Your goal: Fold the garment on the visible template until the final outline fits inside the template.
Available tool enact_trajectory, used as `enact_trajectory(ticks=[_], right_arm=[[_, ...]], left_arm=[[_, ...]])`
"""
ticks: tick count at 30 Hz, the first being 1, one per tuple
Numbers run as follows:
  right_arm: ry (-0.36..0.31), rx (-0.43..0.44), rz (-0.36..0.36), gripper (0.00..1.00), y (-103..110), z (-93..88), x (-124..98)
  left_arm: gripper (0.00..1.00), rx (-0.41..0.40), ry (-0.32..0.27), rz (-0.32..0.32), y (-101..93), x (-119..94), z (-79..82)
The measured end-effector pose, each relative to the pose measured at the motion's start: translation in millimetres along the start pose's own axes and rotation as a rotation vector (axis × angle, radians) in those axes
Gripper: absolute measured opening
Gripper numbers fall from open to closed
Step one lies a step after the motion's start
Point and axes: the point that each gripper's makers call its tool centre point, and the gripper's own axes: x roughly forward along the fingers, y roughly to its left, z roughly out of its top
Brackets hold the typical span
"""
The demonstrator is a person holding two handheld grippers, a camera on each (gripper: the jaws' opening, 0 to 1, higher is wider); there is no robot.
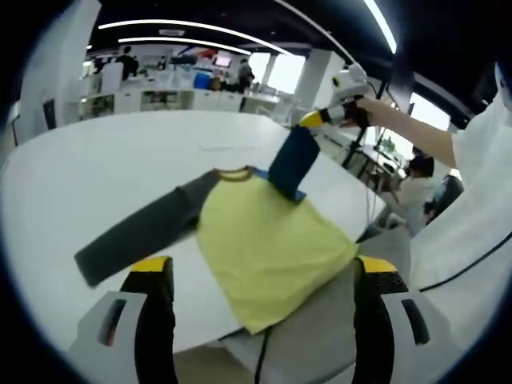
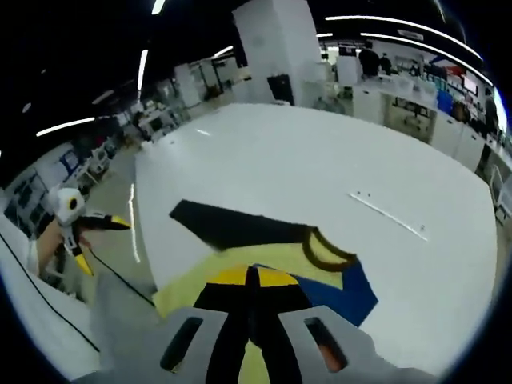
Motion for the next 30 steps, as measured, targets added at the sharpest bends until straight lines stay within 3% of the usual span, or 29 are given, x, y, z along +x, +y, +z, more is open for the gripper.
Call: enact_trajectory(ticks=[12,16,30], right_arm=[[0.007,0.043,0.034,0.02,7,5.6,31],[0.033,0.039,0.016,0.02,2,0.7,40],[0.027,0.103,-0.013,0.02,-5,3.2,57]], left_arm=[[0.9,-0.004,-0.004,-0.003,2.2,-1,1.9],[0.9,-0.006,0.0,-0.004,2.8,-1,1.0],[0.9,-0.004,-0.008,-0.028,4.1,4,5.5]])
